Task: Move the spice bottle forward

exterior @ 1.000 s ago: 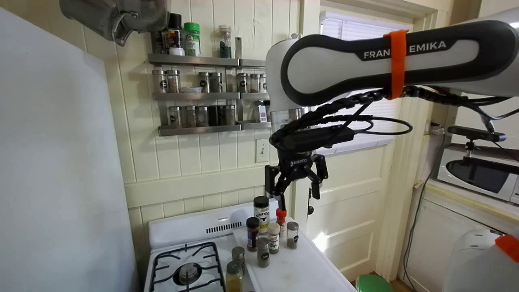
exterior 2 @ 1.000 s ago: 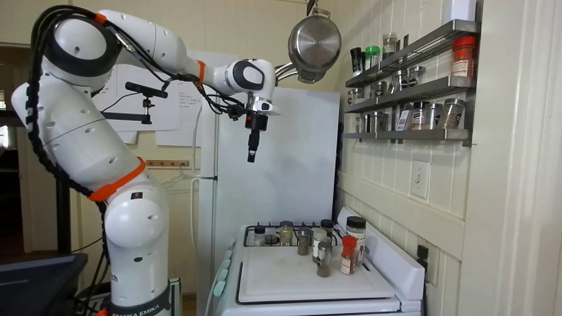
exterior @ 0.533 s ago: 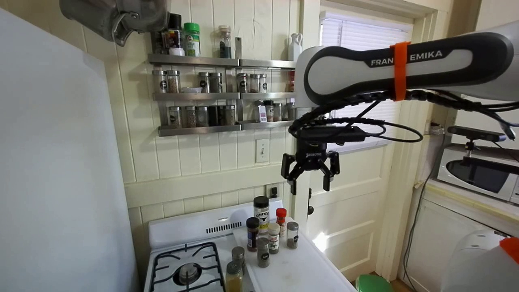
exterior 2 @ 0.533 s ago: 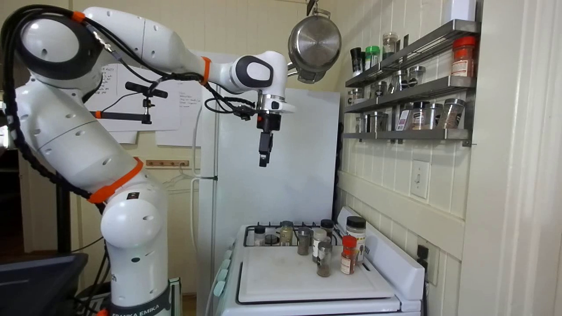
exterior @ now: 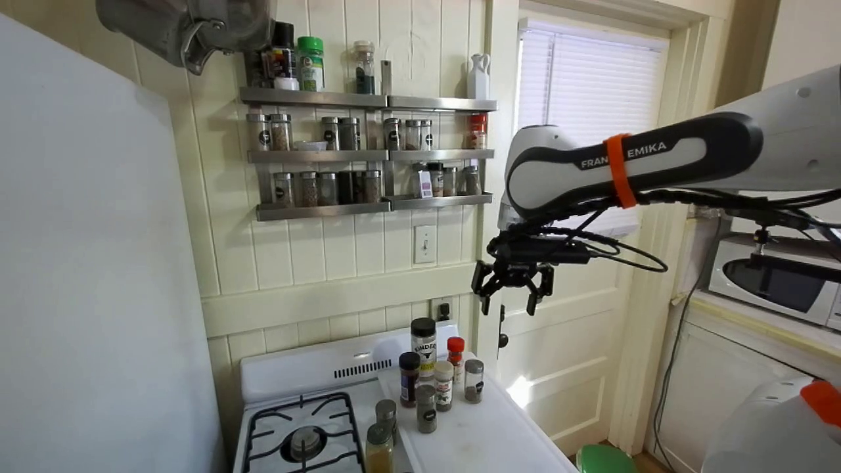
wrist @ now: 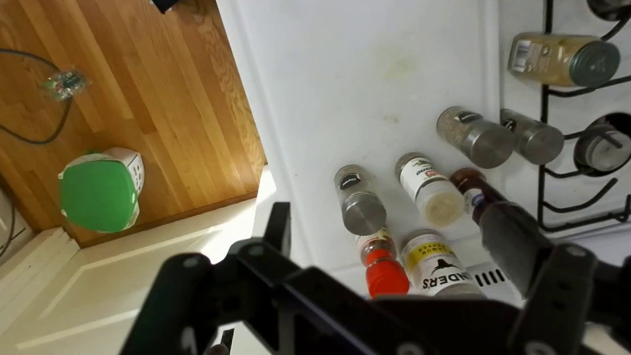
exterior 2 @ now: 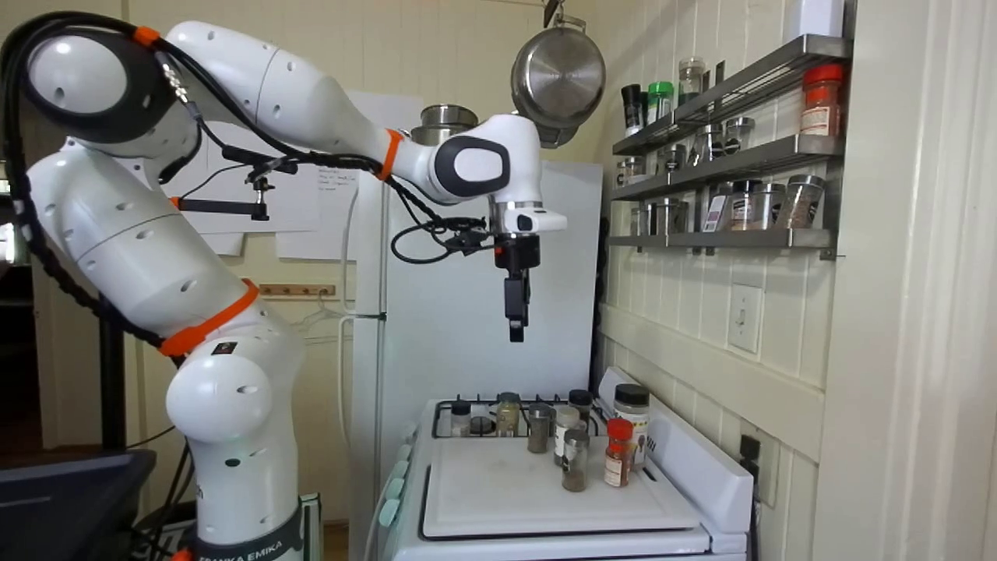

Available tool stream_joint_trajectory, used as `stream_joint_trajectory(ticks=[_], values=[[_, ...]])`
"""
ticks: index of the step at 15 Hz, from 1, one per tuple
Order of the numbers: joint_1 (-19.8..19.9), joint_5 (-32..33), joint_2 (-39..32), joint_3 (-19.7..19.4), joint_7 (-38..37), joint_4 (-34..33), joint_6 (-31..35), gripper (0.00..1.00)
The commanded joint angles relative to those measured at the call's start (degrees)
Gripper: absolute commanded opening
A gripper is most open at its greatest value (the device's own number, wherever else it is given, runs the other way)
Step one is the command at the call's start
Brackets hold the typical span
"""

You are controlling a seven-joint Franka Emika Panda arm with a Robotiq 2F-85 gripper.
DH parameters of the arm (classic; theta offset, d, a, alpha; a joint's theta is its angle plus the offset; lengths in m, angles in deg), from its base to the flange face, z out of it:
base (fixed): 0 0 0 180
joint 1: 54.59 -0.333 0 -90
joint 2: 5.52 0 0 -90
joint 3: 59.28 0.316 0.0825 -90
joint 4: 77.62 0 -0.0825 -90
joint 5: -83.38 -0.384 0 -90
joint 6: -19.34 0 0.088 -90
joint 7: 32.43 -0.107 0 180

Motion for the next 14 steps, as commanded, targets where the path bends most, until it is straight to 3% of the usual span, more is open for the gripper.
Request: stream_joint_trajectory(ticks=[1, 7, 14], values=[[0.32, -0.55, -1.08, -0.88, 1.29, 0.75, 1.83, 1.00], [0.33, -1.37, -3.83, -3.07, 3.76, 1.41, 4.05, 1.00], [0.17, -0.16, -11.22, -5.65, 12.04, 1.82, 15.88, 1.00]])
